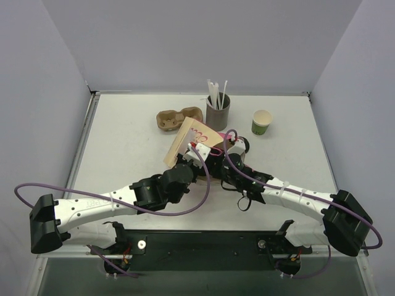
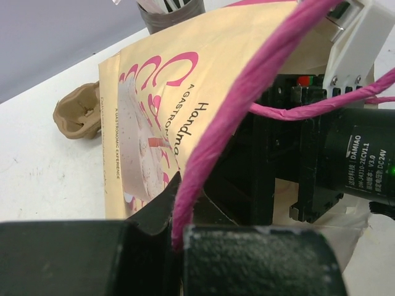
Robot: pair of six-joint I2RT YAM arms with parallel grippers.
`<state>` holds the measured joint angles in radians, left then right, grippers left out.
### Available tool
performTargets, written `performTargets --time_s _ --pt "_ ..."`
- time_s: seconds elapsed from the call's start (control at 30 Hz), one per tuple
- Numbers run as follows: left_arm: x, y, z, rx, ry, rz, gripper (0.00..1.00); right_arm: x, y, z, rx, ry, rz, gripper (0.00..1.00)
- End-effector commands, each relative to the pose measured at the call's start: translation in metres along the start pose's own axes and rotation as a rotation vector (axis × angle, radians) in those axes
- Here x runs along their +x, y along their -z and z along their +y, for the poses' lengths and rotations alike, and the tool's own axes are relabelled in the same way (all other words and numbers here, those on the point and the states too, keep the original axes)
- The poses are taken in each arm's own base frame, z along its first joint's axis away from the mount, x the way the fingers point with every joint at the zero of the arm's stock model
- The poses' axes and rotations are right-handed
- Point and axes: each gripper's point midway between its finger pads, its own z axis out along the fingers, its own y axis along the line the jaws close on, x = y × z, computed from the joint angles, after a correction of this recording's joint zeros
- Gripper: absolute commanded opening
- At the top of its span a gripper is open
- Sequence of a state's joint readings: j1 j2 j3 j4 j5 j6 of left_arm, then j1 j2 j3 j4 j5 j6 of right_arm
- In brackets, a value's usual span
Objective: Pack the takeout coffee
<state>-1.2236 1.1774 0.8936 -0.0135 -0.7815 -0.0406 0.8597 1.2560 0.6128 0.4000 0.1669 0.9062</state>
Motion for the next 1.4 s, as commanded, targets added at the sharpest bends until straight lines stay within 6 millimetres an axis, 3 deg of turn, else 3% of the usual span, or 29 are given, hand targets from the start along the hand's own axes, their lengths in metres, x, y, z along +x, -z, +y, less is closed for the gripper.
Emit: performTargets --time_s 0.0,0.23,0.47,0.97,1.37 --pt "-0.014 0.005 -0.013 0.074 0.026 -0.024 0.00 -0.037 0.004 0.014 0.009 0.064 -0.106 0.50" --pt "-0.001 0.004 -0.011 0.040 0.035 0.044 0.00 -0.067 -0.004 0.020 0.006 0.030 -0.159 0.50" --pt "0.002 0.004 -0.006 0.017 0.065 0.067 0.00 -0.078 -0.011 0.026 -0.016 0.006 -0.171 0.50" --pt "0.008 0.006 0.004 0.007 0.186 0.063 0.00 -0.033 -0.014 0.025 -0.024 0.106 -0.068 0.49" --pt "0.011 -0.001 0.015 0.051 0.413 0.136 0.00 -0.046 -0.005 0.055 -0.017 0.268 -0.099 0.48"
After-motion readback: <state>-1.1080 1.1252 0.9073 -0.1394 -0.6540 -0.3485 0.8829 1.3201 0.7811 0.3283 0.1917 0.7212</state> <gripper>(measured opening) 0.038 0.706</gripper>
